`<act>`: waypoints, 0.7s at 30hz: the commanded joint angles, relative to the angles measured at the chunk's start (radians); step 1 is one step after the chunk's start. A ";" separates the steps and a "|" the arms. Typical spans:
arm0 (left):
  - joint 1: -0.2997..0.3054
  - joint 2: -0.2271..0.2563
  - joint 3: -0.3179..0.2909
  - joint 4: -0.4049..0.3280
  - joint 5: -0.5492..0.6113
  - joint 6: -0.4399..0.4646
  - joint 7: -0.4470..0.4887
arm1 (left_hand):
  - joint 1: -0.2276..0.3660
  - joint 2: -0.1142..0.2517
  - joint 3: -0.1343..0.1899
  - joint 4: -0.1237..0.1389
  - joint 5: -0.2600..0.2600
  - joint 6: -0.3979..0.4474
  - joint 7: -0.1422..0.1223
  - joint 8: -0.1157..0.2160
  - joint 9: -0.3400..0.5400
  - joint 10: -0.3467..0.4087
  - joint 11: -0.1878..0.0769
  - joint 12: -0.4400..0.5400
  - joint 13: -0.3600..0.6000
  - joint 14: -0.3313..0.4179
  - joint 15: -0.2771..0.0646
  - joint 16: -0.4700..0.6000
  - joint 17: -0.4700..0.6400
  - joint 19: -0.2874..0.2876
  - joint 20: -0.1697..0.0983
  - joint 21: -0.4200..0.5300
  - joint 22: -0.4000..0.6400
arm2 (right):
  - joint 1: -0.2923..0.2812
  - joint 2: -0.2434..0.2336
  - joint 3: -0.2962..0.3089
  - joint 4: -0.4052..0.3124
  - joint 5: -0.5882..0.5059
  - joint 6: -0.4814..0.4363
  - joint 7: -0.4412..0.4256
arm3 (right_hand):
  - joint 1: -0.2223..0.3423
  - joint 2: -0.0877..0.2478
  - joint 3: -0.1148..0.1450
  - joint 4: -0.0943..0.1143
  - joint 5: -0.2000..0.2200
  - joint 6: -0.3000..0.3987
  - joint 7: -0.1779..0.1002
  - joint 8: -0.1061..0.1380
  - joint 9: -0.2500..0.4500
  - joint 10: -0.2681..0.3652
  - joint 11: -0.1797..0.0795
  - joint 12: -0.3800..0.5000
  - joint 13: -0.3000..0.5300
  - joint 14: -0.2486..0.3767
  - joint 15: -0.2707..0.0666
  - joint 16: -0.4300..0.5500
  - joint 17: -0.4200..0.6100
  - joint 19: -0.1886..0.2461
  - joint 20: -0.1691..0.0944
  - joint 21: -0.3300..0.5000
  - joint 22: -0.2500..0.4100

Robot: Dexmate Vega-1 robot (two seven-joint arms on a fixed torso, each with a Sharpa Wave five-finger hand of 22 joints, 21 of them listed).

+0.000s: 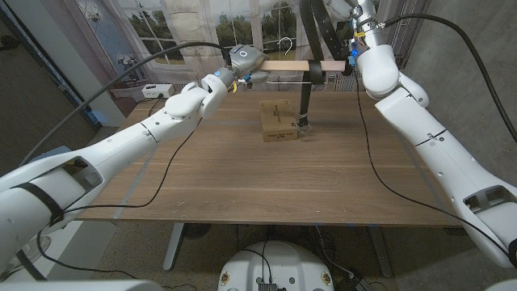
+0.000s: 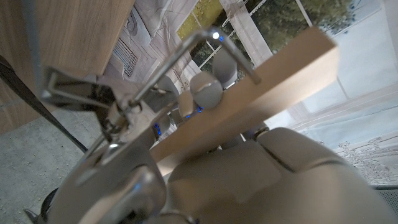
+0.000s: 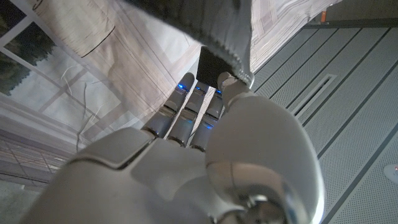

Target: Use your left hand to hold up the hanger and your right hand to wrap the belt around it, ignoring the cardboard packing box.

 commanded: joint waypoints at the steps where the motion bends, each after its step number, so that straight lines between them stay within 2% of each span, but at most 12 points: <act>1: -0.024 -0.031 0.024 0.037 0.014 0.039 0.000 | -0.005 0.003 0.004 -0.002 0.006 -0.021 0.026 0.008 0.000 0.000 -0.006 0.005 0.001 0.005 -0.005 0.010 0.007 0.006 -0.063 0.006 0.002 | -0.066 0.037 0.042 -0.114 0.089 -0.063 -0.020 | 0.001 -0.004 -0.036 0.045 0.004 0.020 0.023 0.005 -0.005 0.021 0.012 0.010 0.006 0.017 -0.162 0.005 0.007 0.008 -0.013 0.011 0.000; 9: -0.042 -0.067 0.040 0.085 0.008 0.075 0.014 | -0.005 0.005 0.005 -0.002 0.005 -0.023 0.027 0.014 -0.004 0.001 -0.007 0.006 0.001 0.004 -0.007 0.013 0.009 0.008 -0.064 0.005 -0.001 | -0.090 0.093 0.026 -0.237 0.114 -0.256 -0.091 | -0.003 -0.007 -0.031 0.048 0.011 0.040 0.039 0.006 -0.019 0.040 0.036 0.016 0.006 0.037 -0.155 0.002 0.006 0.020 0.011 0.026 -0.004; 11: -0.046 -0.075 0.044 0.098 0.005 0.081 0.023 | -0.005 0.006 0.005 -0.002 0.005 -0.025 0.026 0.016 -0.004 0.000 -0.007 0.006 0.001 0.003 -0.007 0.013 0.008 0.009 -0.065 0.005 -0.002 | -0.092 0.106 0.017 -0.262 0.118 -0.299 -0.108 | -0.006 -0.011 -0.030 0.049 0.015 0.045 0.050 0.005 -0.025 0.047 0.054 0.016 0.001 0.048 -0.151 0.000 0.004 0.025 0.018 0.032 -0.005; 16: -0.059 -0.090 0.055 0.125 -0.002 0.086 0.045 | -0.005 0.007 0.004 -0.003 0.003 -0.027 0.027 0.019 -0.007 0.002 -0.007 0.006 0.001 -0.002 -0.006 0.008 0.002 0.009 -0.064 0.005 -0.003 | -0.098 0.110 -0.004 -0.336 0.126 -0.411 -0.126 | -0.005 -0.018 -0.023 0.043 0.023 0.060 0.067 0.006 -0.034 0.070 0.084 0.020 -0.008 0.079 -0.141 -0.001 -0.001 0.045 0.035 0.047 -0.009; 21: -0.074 -0.102 0.063 0.151 -0.012 0.087 0.064 | -0.005 0.008 0.004 -0.003 0.002 -0.031 0.026 0.025 -0.004 0.000 -0.007 0.006 0.001 0.004 -0.006 0.012 0.005 0.010 -0.065 0.005 -0.004 | -0.117 0.111 -0.028 -0.385 0.109 -0.459 -0.159 | 0.002 -0.021 -0.016 0.035 0.029 0.067 0.077 0.005 -0.041 0.076 0.092 0.020 -0.014 0.104 -0.130 0.000 -0.003 0.058 0.045 0.058 -0.011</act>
